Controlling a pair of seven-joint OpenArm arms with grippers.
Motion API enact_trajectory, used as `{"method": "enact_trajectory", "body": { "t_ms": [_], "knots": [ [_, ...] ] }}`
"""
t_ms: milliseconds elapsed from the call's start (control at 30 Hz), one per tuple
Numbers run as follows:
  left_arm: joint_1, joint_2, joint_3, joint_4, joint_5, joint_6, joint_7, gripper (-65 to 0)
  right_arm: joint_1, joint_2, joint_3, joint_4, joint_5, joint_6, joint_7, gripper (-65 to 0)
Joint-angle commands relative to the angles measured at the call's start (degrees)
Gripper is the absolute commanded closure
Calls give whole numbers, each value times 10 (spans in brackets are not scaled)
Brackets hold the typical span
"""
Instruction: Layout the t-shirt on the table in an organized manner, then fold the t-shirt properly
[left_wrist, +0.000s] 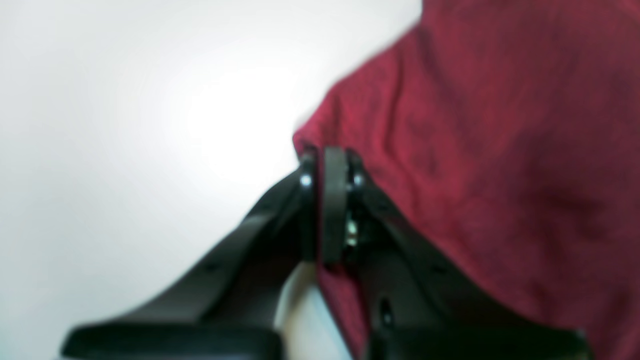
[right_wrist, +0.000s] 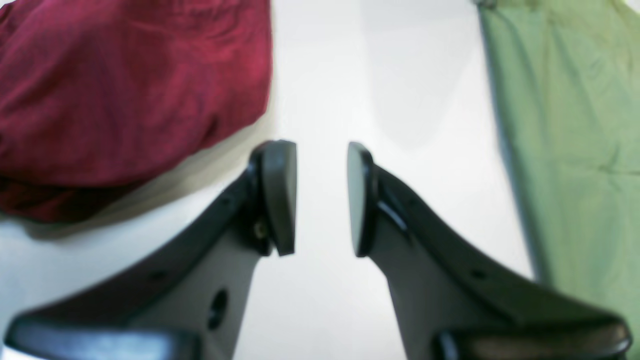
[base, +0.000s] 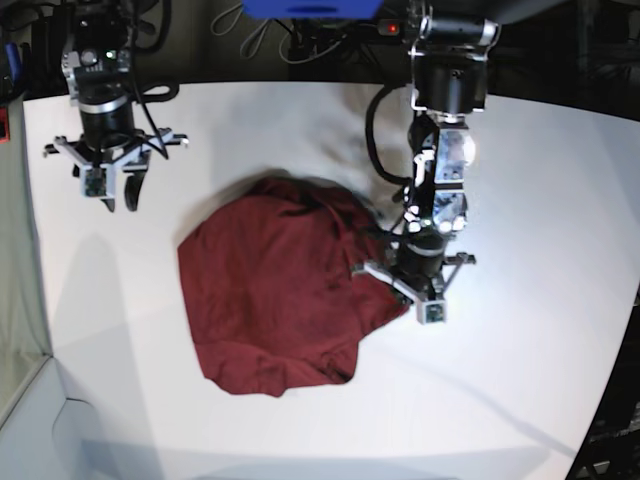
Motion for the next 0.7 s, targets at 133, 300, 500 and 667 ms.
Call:
{"method": "enact_trajectory", "body": {
  "t_ms": [133,300,500,667],
  "knots": [
    [-59,3,11,164,2,2,-16,-4,6,3,1,10,0,0,15,-178],
    [-121,-18,45,248,3,4,14,-3,7,3,2,10,0,0,15,-178],
    [-204,-26,84,317,3,4,52,-3,8,1,19,10,0,0,15,-179],
    [-270,-26,85,313,3,3,58,-3,8,1,34,10,0,0,15,-179]
  ]
}}
